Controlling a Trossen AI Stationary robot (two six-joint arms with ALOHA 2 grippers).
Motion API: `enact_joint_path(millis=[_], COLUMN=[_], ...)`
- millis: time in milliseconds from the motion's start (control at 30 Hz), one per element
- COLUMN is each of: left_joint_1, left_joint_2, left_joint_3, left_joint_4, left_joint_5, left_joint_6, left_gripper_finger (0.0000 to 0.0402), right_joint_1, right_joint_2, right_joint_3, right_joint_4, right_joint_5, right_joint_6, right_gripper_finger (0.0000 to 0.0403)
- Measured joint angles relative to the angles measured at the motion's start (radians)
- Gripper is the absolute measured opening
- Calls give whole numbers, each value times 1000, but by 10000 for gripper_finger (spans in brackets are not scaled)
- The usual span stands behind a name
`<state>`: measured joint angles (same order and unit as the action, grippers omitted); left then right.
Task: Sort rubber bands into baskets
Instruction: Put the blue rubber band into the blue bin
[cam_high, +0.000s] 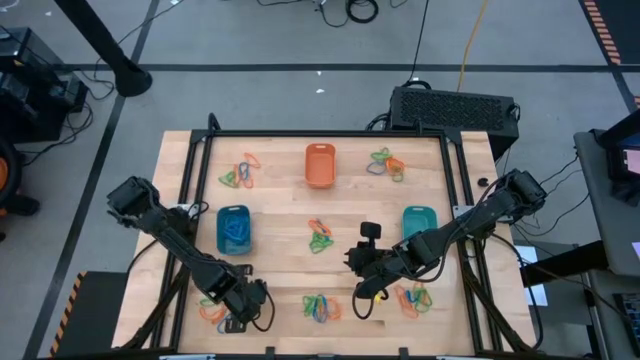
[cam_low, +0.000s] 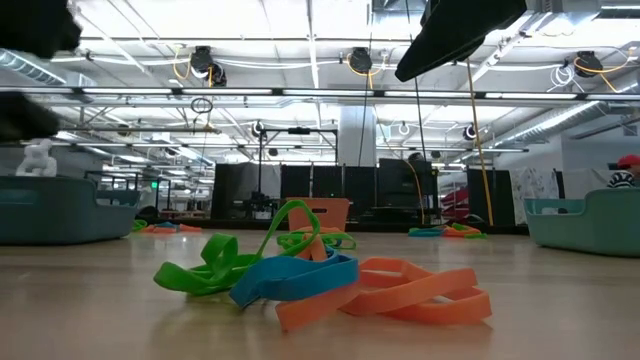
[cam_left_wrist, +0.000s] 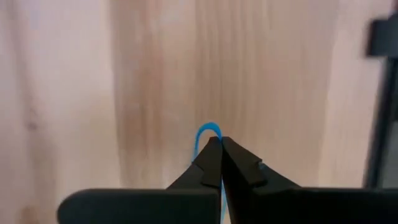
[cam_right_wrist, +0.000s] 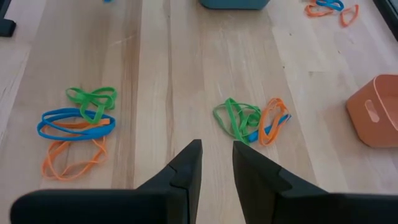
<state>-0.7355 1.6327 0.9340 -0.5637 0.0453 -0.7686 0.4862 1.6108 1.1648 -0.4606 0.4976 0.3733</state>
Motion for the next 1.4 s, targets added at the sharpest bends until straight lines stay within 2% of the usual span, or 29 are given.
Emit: enact_joint_path(millis=[233, 500, 633, 800, 900, 1400], left_joint_1=[2, 5, 26, 67, 93, 146], left_joint_2=[-176, -393, -460, -471, -469, -469], left_joint_3=[0, 0, 1, 1, -12, -148], left_joint_4=[-118, -259, -351, -523, -572, -514], left_joint_5=[-187, -553, -652, -673, -666, -510], left_joint_6=[-9, -109, -191, -329, -376, -413], left_gripper_finger=[3, 2, 2, 2, 2, 2], right_joint_1=[0, 0, 0, 0, 0, 0], right_joint_2=[0, 0, 0, 0, 0, 0], right_joint_3=[0, 0, 0, 0, 0, 0], right_joint_4=[0, 1, 1, 1, 1, 0], right_joint_5=[0, 0, 0, -1, -1, -1], right_joint_6=[0, 0, 0, 0, 0, 0], right_gripper_finger=[82, 82, 82, 82, 82, 82])
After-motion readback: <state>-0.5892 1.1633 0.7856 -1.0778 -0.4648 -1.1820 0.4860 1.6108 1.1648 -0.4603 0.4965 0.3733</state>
